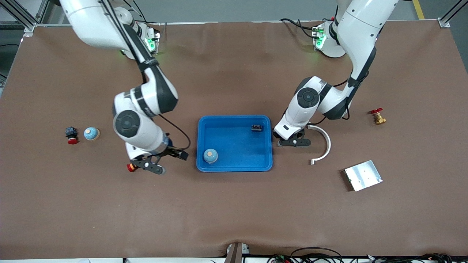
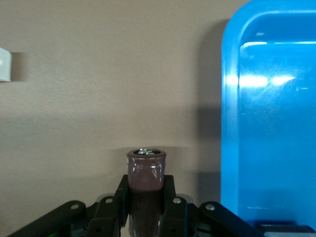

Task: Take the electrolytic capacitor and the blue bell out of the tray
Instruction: 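Lower the capacitor beside the tray while the right gripper returns to the tray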

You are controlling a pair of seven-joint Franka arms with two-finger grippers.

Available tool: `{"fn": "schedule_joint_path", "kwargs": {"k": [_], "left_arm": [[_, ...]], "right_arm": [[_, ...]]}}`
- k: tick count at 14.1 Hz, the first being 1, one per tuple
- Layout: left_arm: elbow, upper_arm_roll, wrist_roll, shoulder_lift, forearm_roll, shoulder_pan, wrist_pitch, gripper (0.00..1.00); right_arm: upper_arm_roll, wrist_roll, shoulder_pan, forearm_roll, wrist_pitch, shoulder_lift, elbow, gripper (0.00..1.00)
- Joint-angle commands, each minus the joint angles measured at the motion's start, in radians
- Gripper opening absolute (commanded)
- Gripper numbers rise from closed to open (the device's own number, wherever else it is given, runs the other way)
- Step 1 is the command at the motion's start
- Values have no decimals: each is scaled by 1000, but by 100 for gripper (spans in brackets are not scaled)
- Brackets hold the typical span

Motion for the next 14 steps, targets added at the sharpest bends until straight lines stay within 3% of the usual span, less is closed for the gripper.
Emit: {"fn": "schedule_joint_path", "kwargs": {"k": [1, 6, 14], "left_arm": [[-2, 0, 6, 17, 17, -5, 39, 0], [1, 1, 5, 37, 39, -4, 54, 0], [1, 11, 5, 55, 154, 24, 58, 0]], "right_arm": [[-4, 224, 47, -9, -15, 119, 136, 100], [-4, 462, 119, -12, -14, 250, 266, 100], [-6, 576, 152, -27, -8, 285, 266, 100]]}}
